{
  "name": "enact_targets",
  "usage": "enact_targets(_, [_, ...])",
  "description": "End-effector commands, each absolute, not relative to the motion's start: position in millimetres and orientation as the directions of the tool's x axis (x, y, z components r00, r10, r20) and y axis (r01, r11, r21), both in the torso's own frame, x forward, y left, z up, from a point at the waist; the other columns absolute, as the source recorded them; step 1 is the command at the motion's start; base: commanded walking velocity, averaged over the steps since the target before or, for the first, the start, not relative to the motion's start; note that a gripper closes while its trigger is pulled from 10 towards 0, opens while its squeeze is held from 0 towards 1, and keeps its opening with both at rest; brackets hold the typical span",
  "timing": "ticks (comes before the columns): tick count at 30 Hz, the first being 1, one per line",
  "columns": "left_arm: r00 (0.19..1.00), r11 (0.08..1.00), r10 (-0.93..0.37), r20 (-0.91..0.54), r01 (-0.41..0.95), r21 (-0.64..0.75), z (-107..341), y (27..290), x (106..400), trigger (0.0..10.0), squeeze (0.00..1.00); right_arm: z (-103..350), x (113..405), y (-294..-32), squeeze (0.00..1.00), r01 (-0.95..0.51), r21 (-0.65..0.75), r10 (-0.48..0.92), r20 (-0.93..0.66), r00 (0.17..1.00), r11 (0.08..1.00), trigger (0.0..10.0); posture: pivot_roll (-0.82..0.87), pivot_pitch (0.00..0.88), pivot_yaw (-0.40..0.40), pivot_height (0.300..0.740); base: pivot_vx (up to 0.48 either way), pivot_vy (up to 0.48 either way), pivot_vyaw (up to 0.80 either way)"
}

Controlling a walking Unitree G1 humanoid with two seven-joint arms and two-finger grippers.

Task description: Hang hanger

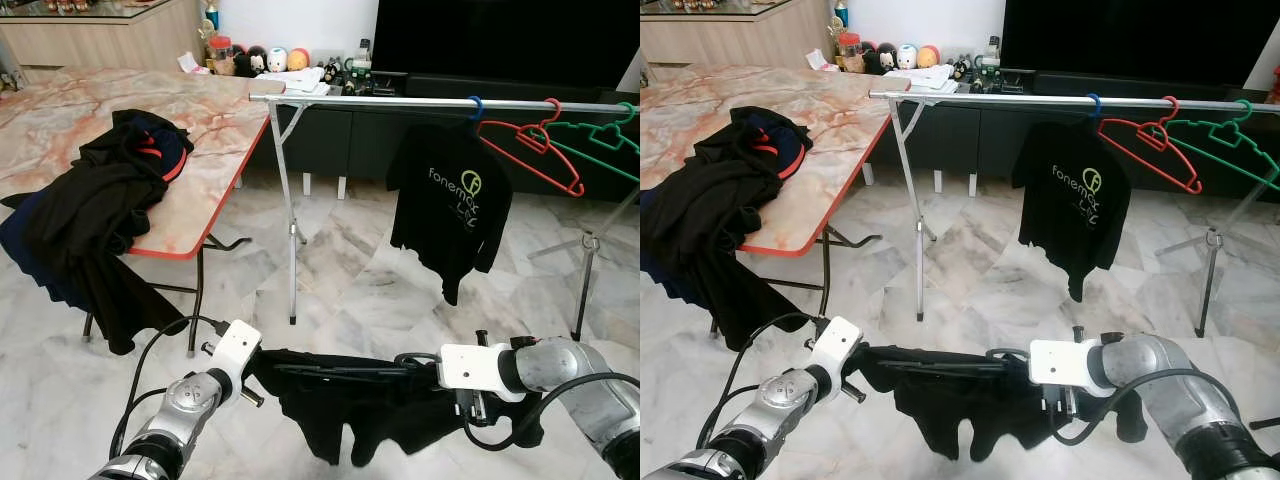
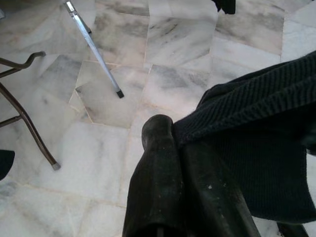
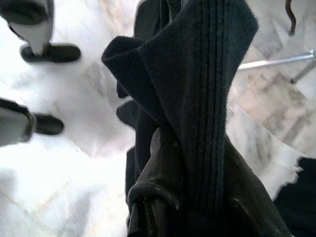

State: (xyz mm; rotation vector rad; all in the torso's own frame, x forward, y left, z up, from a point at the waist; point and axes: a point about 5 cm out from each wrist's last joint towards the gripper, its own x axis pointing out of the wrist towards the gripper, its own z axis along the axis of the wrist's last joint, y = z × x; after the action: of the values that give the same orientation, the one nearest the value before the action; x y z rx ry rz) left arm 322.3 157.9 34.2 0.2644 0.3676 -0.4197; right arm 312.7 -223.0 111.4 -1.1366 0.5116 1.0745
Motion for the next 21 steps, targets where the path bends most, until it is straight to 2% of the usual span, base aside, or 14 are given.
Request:
enact_targets(1, [0.867,0.918,-0.231,-0.441,0.345,0.197,29,182,319,0.0,0.0,109,312,-254,0.0,-0.873,-0.486,0.268,-0.836,0.478,0.04,0.0,0.01,0.099,0.022,0.74,0.0,0.0,0.0])
enact_targets(4, [0.867,0.915,-0.24,-0.436,0.352,0.198,30,180,320,0.0,0.0,106,314,-254,0.0,-0.857,-0.514,0.24,-0.827,0.508,0.041,0.0,0.01,0.1,0.022,0.74,0.0,0.0,0.0])
enact_targets(6, [0.867,0.911,-0.245,-0.435,0.36,0.203,32,180,321,0.0,0.0,105,320,-255,0.0,-0.819,-0.57,0.206,-0.796,0.57,0.064,0.0,0.01,0.1,0.022,0.74,0.0,0.0,0.0])
enact_targets(10, [0.859,0.902,-0.258,-0.442,0.378,0.208,33,180,322,0.0,0.0,101,323,-253,0.0,-0.801,-0.594,0.178,-0.782,0.597,0.075,0.0,0.01,0.101,0.023,0.74,0.0,0.0,0.0])
enact_targets(21, [0.852,0.878,-0.312,-0.42,0.427,0.215,43,178,329,0.0,0.0,83,321,-243,0.0,-0.8,-0.587,0.147,-0.786,0.6,0.126,0.0,0.01,0.1,0.023,0.74,0.0,0.0,0.0])
